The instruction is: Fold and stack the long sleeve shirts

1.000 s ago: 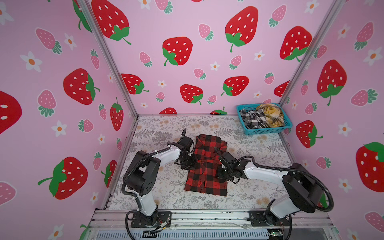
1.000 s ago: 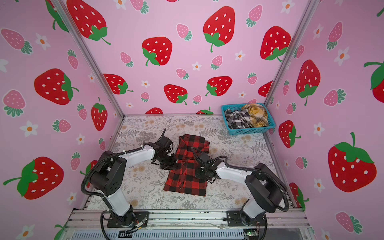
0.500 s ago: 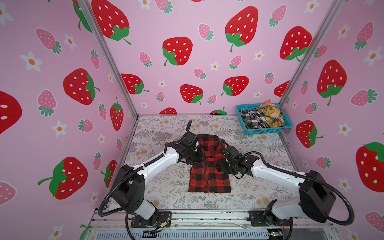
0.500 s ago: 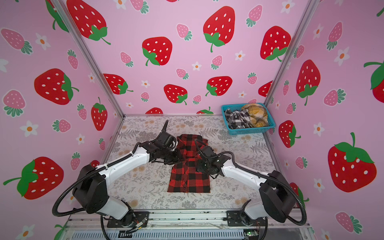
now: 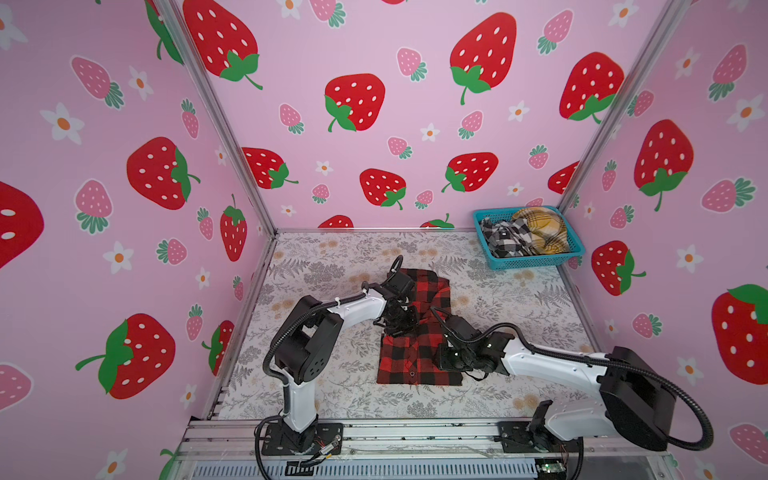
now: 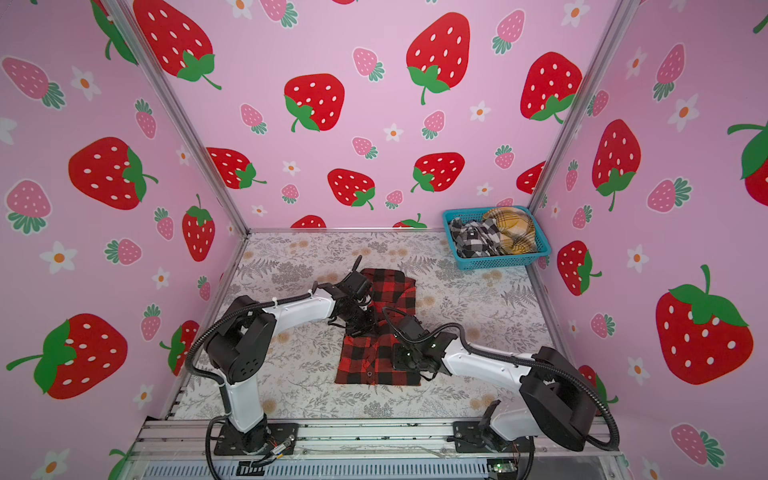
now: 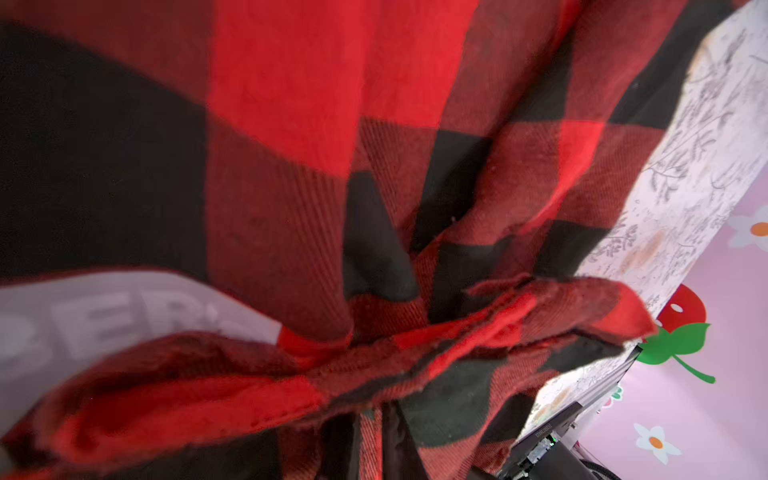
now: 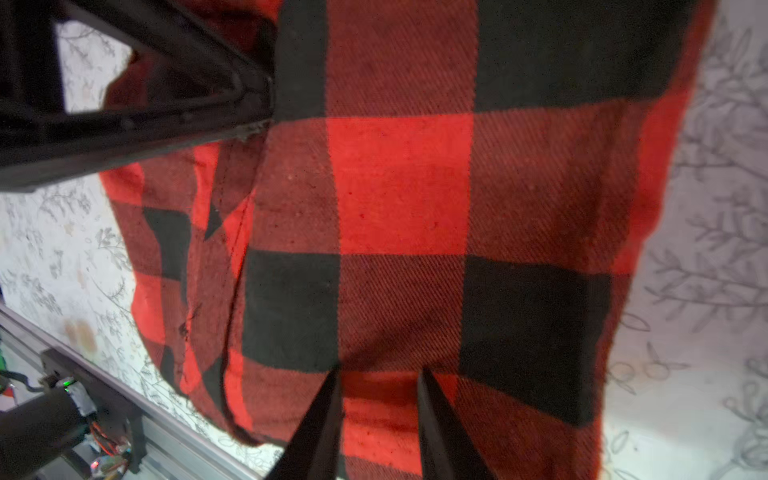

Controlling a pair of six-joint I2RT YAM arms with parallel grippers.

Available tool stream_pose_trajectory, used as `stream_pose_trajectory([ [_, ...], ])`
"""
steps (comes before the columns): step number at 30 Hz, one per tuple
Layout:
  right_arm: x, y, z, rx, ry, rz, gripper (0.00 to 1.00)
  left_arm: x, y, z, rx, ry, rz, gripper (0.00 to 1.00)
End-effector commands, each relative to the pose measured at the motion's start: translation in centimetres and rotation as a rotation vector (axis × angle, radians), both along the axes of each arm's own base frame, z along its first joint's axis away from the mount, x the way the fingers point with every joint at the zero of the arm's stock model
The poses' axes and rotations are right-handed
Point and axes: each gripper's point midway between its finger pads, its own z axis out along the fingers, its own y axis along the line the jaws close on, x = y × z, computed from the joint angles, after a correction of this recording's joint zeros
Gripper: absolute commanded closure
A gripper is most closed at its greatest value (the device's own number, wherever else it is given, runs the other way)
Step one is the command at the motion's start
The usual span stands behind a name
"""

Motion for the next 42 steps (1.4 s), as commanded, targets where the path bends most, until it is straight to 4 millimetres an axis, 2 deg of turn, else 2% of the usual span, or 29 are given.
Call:
stream_pose_trajectory([
  [1,-0.1,0.8,-1.3,0.009,0.039,-0.008,0.75,0.0,-0.1,-0.5,0.012,0.013,-0.015,0.87],
  [4,0.1,0.8,-1.2,-0.025,0.044,-0.007,0.8,0.2,0.1,1.4,0.009,-0.027,-0.026,0.85],
  [8,1.0,0.7,1.1,-0.024,-0.015,-0.018,0.79,0.2,1.2,5.9,0.02,-0.119,-0.03,0.72],
  [10,1.7,0.1,2.7,-0.044,-0.063,-0.034,0.79,-0.5,2.1,8.1,0.018,-0.166,-0.031,0.69],
  [13,2.9,-1.0,4.3,-0.08,-0.12,-0.055,0.77,-2.6,3.2,9.4,-0.003,-0.184,-0.042,0.7],
  [16,4.7,-1.6,5.0,-0.083,-0.142,-0.071,0.77,-4.4,3.2,8.9,-0.046,-0.147,-0.056,0.75],
  [18,6.0,-1.9,5.1,-0.083,-0.143,-0.084,0.77,-4.6,3.0,8.3,-0.05,-0.127,-0.062,0.78],
  [23,9.6,-1.9,4.9,-0.074,-0.15,-0.11,0.8,-3.2,2.0,7.3,-0.038,-0.122,-0.067,0.82],
  [27,11.8,-2.7,3.6,-0.095,-0.127,-0.134,0.8,-1.6,1.5,5.1,0.013,-0.101,-0.068,0.87],
  [31,12.4,-2.9,1.3,-0.12,-0.087,-0.127,0.82,-0.5,1.0,3.1,0.034,-0.076,-0.061,0.89],
  [36,12.3,-2.8,-0.9,-0.148,-0.052,-0.11,0.84,-0.4,1.0,0.8,0.061,-0.042,-0.062,0.89],
  [40,12.8,-2.7,-0.1,-0.159,-0.067,-0.103,0.83,-0.7,1.0,0.3,0.064,-0.018,-0.072,0.89],
  [41,13.1,-2.8,0.5,-0.166,-0.08,-0.103,0.81,-0.7,1.0,0.8,0.06,-0.026,-0.075,0.88],
  [42,13.4,-2.8,1.4,-0.169,-0.1,-0.107,0.74,-0.7,1.1,1.5,0.058,-0.038,-0.075,0.87],
])
